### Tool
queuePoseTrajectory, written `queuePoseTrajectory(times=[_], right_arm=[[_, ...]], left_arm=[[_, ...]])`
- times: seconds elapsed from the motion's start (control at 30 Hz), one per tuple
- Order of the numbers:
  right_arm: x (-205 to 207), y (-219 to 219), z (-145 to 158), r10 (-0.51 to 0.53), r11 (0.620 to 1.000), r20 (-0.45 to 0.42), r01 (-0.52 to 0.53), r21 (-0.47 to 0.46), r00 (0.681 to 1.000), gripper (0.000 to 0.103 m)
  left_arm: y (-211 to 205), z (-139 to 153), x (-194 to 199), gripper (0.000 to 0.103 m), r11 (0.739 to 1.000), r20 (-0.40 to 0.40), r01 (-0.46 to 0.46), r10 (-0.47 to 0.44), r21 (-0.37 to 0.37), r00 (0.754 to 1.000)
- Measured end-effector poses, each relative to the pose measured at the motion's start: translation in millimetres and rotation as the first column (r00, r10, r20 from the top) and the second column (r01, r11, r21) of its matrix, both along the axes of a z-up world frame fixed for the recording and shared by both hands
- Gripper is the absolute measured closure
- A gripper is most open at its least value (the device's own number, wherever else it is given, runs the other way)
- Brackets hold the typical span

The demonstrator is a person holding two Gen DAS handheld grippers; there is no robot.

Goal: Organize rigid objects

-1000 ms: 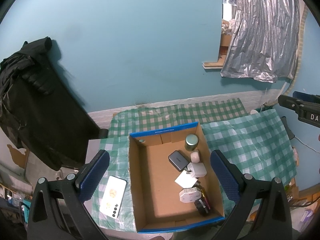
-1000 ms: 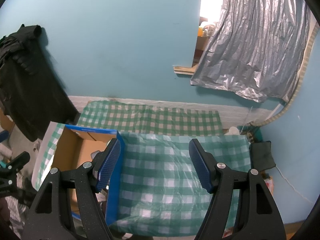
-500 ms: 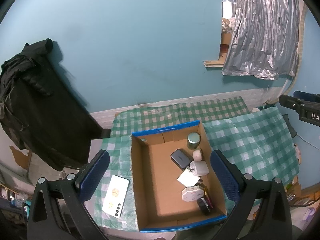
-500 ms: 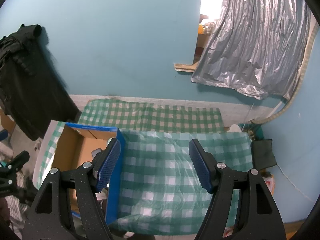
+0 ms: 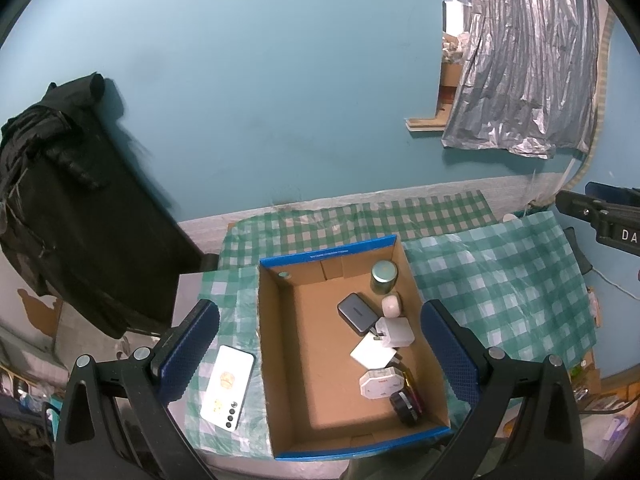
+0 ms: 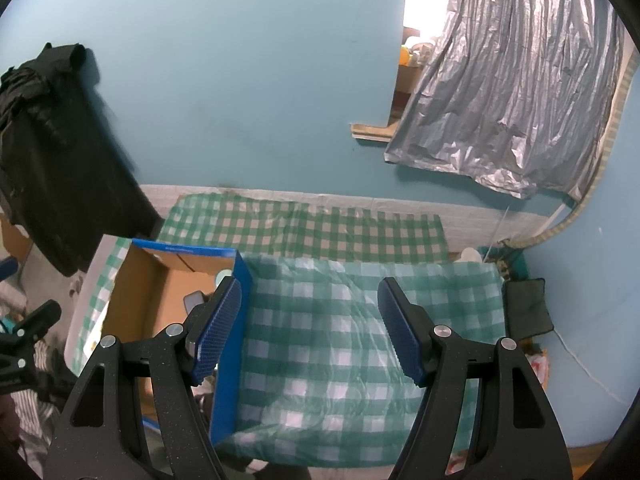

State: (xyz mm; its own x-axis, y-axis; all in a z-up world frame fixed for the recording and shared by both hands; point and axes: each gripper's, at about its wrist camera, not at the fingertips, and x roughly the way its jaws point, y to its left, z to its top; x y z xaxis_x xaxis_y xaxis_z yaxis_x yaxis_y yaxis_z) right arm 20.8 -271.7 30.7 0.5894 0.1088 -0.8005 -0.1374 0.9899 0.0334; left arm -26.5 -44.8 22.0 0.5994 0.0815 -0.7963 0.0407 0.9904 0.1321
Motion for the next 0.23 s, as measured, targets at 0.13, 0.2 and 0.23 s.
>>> queuePoseTrajectory(times=[0.13, 0.2, 0.23], right_arm=[[-4.6, 0.1, -3.3, 0.003, 1.000, -0.003, -0.003, 0.000, 1.000, 0.033], [-7.4, -0.5, -4.5, 0.004, 1.000, -0.005, -0.004, 0.003, 1.000, 0.033], [-7.5, -1.4, -4.9, 0.005, 1.000, -0.007, -0.005, 0.003, 1.000, 0.033]], left_arm=[[-0.9, -2.6, -4.1, 0.001, 1.000, 0.000, 0.000, 0.000, -0.003, 1.000], [-1.0, -3.1, -4.8, 0.001, 1.000, -0.001, 0.000, 0.000, -0.004, 1.000], [-1.1, -2.6, -3.9, 0.001, 1.000, -0.001, -0.002, 0.002, -0.003, 1.000]])
